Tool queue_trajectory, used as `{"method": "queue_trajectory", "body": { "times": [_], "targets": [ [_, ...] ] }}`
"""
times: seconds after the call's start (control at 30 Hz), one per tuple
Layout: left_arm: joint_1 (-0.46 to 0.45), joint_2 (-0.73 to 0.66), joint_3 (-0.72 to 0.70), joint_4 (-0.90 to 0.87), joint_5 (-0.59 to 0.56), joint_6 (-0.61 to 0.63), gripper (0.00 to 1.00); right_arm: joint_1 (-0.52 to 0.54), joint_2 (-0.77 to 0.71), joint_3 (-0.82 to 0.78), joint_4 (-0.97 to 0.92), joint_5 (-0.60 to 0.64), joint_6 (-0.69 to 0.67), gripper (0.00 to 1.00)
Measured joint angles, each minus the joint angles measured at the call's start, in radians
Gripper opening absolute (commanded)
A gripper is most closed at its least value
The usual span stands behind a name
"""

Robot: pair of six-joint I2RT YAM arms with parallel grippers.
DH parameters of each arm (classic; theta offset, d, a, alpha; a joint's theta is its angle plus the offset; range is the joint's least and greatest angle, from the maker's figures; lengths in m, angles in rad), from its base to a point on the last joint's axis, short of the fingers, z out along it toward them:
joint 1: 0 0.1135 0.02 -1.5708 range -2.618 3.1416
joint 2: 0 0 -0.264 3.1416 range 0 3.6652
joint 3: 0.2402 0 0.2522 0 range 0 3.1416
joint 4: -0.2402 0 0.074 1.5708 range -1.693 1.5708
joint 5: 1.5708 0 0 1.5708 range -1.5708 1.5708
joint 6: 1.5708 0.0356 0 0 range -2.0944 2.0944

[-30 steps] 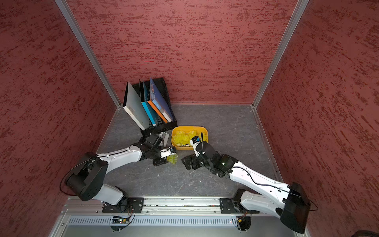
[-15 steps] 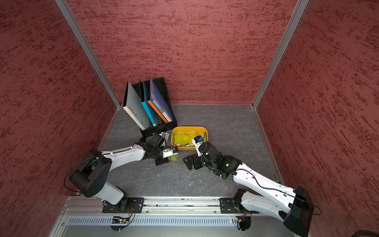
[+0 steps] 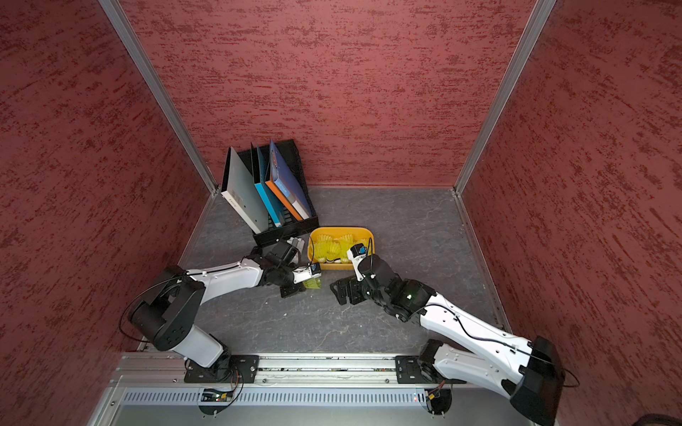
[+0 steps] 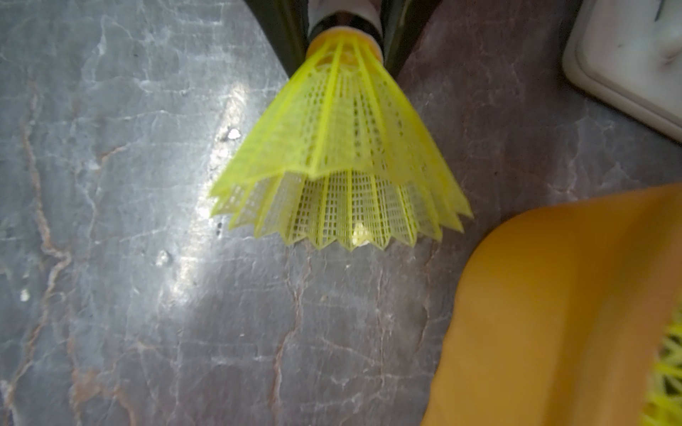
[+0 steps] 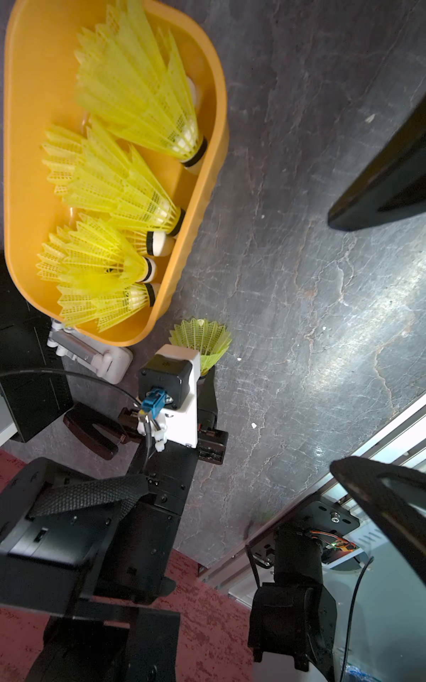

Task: Put the shuttlecocks into the storage box
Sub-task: Pick up the shuttlecock at the center of the board.

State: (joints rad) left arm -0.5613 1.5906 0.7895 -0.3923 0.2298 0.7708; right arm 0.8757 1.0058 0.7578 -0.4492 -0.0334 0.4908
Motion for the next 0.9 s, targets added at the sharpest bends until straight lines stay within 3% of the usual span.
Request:
{"method": "queue_trajectory", "body": {
  "times": [0.13,0.33,0.57,0.9],
  "targets": [
    [-0.005,0.000,0.000,0.001,-0.002,-0.007,0.27,-0.013,0.000,-0.027,0.002,0.000,0.018,0.98],
    [-0.016,0.001,0.002,0.003,-0.002,-0.019,0.13,-0.023,0.000,-0.029,0.004,-0.001,0.026,0.98],
    [-0.029,-0.002,0.024,-0.035,0.009,-0.098,0.13,-0.030,-0.009,-0.029,0.003,0.007,0.026,0.98],
    [-0.177,-0.255,-0.005,-0.141,-0.005,-0.250,0.12,-0.049,-0.061,-0.038,0.002,0.068,0.024,0.97]
  ]
}}
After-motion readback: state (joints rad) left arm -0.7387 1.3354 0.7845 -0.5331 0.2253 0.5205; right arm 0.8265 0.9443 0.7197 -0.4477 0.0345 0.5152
